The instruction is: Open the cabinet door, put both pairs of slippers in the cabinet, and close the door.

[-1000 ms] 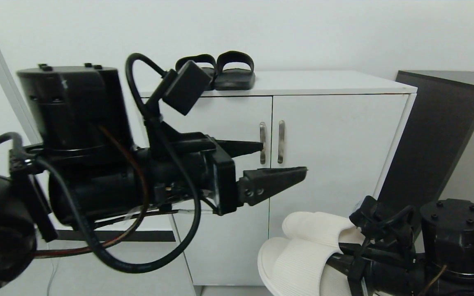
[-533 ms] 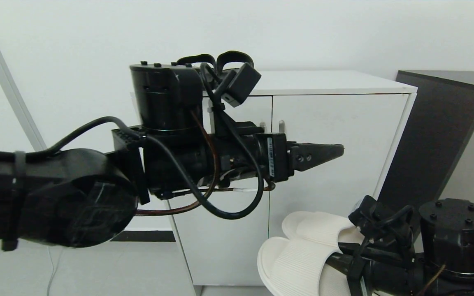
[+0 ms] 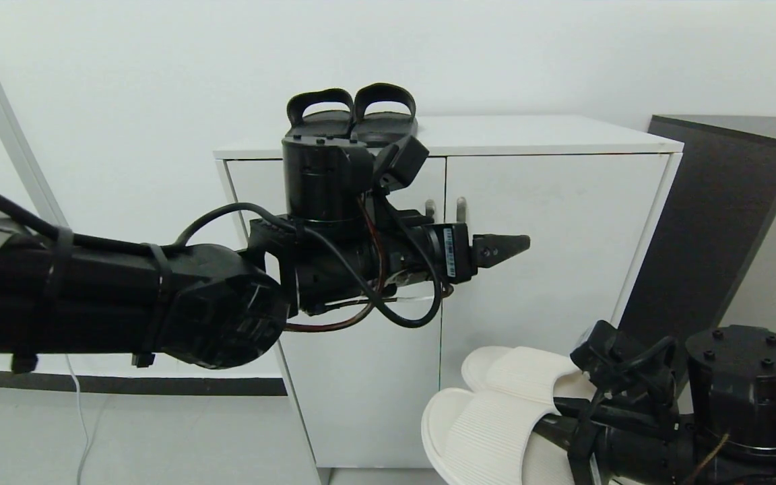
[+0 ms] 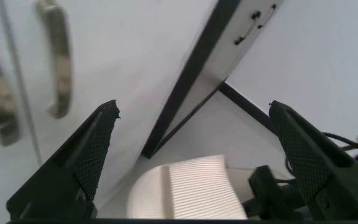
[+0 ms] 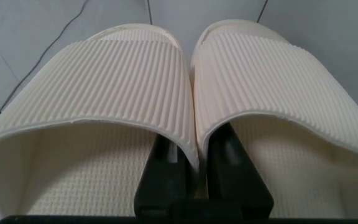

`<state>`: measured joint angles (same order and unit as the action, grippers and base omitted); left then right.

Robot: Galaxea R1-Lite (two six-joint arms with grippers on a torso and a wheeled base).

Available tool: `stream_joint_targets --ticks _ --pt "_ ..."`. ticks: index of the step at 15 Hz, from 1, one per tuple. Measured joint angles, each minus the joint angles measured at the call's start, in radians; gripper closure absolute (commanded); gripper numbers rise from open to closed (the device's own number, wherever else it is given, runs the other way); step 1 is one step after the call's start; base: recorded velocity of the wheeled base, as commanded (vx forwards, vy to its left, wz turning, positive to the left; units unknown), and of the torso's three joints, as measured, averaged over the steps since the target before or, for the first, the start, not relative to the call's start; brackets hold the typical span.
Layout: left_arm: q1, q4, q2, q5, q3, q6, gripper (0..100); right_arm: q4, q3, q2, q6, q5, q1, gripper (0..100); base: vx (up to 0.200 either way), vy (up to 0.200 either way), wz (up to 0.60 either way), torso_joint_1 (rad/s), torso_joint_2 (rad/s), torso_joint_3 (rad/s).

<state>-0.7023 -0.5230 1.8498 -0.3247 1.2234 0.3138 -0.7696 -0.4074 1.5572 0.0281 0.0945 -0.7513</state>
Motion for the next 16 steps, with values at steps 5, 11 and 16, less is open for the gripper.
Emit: stream_joint_targets --ticks 5,11,16 --pt "0.05 -0.001 0.051 -0.036 0.042 0.002 0 0.0 -0.001 0.0 0.002 0.0 0.0 100 0.0 0.0 0.0 0.0 0.0 0.0" --pt "0.069 0.007 0.13 0.006 0.155 0.003 0 0.0 0.0 0.0 0.004 -0.001 0.0 100 0.0 0.0 0.0 0.0 0.0 0.0" --pt "0.069 0.01 0.174 0.051 0.197 0.003 0 0.0 0.0 -0.002 0.005 -0.003 0.0 100 0.0 0.0 0.0 0.0 0.0 0.0"
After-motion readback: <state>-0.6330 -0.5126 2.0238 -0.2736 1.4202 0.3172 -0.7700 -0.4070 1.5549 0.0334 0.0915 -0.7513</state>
